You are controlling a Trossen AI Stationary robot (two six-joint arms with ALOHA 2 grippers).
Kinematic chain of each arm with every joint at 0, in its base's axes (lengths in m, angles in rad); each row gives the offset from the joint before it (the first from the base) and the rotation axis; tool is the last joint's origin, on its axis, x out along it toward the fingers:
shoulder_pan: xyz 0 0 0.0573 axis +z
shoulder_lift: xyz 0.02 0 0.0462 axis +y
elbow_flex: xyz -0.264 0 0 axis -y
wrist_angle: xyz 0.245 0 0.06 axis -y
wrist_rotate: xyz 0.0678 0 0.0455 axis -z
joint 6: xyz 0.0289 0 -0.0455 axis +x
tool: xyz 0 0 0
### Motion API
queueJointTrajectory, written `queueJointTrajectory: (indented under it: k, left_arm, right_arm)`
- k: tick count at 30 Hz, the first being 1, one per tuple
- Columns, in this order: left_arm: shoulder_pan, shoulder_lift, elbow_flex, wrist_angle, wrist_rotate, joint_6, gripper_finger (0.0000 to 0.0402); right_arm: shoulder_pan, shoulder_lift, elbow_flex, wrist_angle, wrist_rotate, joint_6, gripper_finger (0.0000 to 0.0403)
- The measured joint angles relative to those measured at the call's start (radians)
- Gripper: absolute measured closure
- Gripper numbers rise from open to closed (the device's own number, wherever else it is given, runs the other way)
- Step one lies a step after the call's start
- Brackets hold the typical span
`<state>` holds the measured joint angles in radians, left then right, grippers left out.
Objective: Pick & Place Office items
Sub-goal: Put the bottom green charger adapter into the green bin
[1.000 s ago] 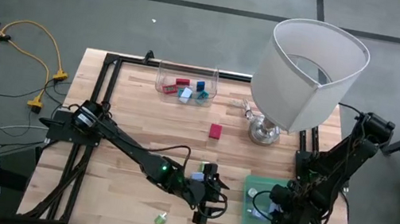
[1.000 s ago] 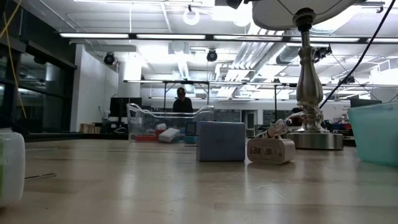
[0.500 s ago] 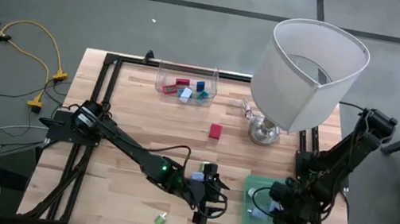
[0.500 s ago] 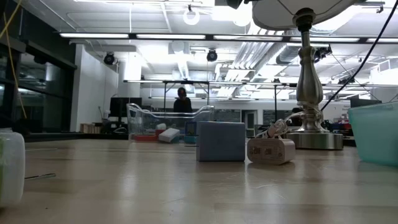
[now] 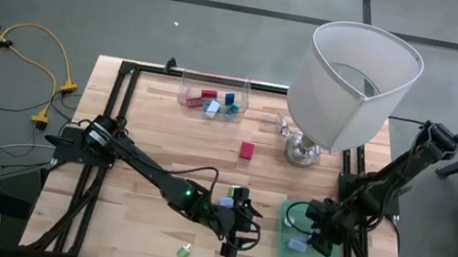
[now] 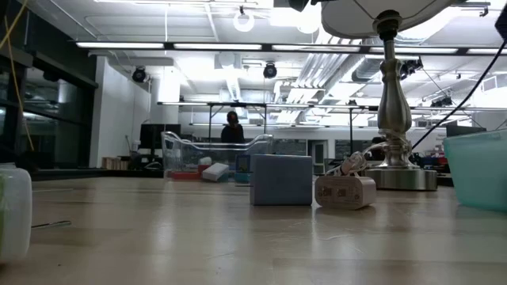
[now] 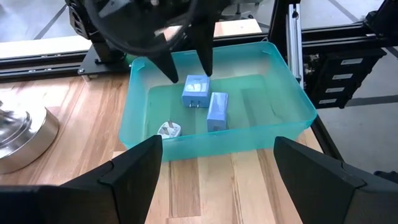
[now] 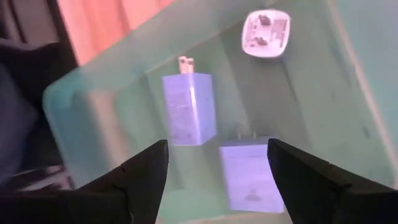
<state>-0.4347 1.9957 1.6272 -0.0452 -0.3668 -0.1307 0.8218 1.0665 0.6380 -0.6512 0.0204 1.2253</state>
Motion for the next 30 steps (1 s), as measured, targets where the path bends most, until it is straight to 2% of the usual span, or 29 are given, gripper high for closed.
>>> queueJointTrajectory:
  k: [4,18,30]
  left_arm:
    - [0.002,0.0,0.0,0.0,-0.001,0.0,0.0102]
    - [0.004,0.0,0.0,0.0,-0.001,0.0,0.0102]
    - [0.004,0.0,0.0,-0.067,-0.031,-0.02,0.0102]
  right_arm:
    - [-0.02,-0.051,0.0,0.041,-0.024,-0.01,0.0142]
    - [-0.003,-0.17,0.0,0.358,0.006,-0.167,0.0142]
    - [-0.007,-0.169,0.0,0.371,0.067,-0.29,0.0142]
